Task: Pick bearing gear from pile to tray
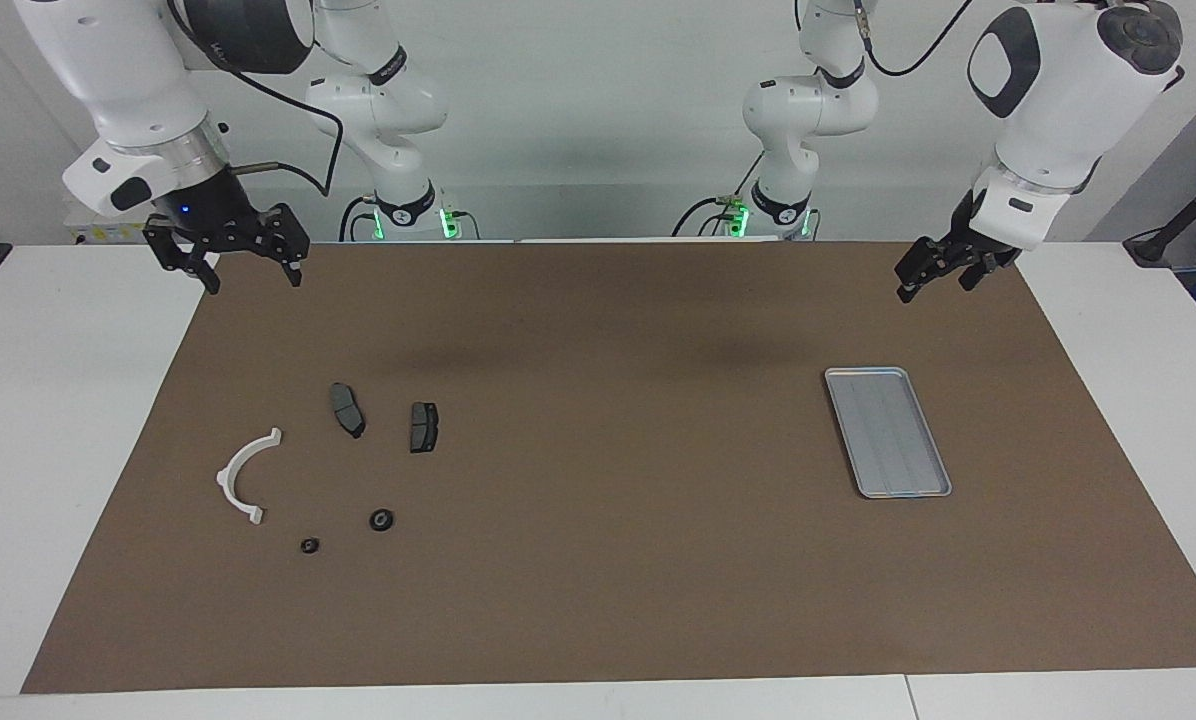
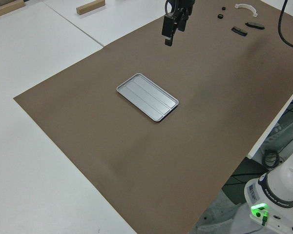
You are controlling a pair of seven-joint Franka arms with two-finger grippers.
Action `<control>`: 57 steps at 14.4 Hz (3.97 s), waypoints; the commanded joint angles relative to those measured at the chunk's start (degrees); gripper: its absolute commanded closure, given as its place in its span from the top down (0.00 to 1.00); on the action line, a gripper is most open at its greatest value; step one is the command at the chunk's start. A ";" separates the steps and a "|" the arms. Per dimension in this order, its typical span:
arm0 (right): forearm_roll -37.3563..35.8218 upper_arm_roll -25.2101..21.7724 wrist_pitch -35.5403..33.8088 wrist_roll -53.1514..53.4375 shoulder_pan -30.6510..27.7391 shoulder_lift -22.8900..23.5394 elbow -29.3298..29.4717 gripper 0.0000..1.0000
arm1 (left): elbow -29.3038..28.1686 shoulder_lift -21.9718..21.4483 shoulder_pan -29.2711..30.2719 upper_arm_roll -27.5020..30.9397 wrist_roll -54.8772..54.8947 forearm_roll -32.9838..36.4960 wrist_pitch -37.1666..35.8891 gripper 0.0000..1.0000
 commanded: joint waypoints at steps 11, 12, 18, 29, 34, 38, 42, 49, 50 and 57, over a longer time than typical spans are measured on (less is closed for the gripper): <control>-5.46 1.26 1.32 -4.87 0.04 -0.76 -0.68 1.00 | -0.44 -0.58 -0.76 0.76 0.18 -0.53 0.49 1.00; -5.46 1.35 1.32 -5.13 0.39 -0.67 -0.85 1.00 | -0.44 -0.58 -0.76 0.76 0.18 -0.53 0.49 1.00; -6.86 1.35 1.32 -8.37 0.84 -0.32 -2.08 1.00 | -0.44 -0.58 -0.76 0.76 0.18 -0.53 0.49 1.00; -3.29 1.44 12.12 -7.51 1.10 8.98 -4.37 1.00 | -0.44 -0.58 -0.76 0.76 0.18 -0.53 0.49 1.00; -2.48 1.44 16.09 -1.45 2.06 20.14 0.19 1.00 | -0.44 -0.58 -0.76 0.76 0.18 -0.53 0.49 1.00; 2.44 1.44 18.99 0.58 2.15 28.05 4.93 1.00 | -0.44 -0.58 -0.76 0.76 0.18 -0.53 0.49 1.00; 2.53 1.96 19.08 2.77 2.59 33.33 8.98 1.00 | -0.44 -0.58 -0.76 0.76 0.18 -0.53 0.49 1.00; 1.83 2.32 22.32 4.45 3.56 40.63 14.35 0.99 | -0.44 -0.58 -0.76 0.76 0.18 -0.53 0.49 1.00; 1.74 2.23 23.11 4.53 3.56 41.33 14.35 0.99 | -0.44 -0.58 -0.76 0.76 0.18 -0.53 0.49 1.00; 1.57 2.23 25.32 4.62 3.65 43.01 14.70 0.92 | -0.44 -0.58 -0.76 0.76 0.18 -0.53 0.49 1.00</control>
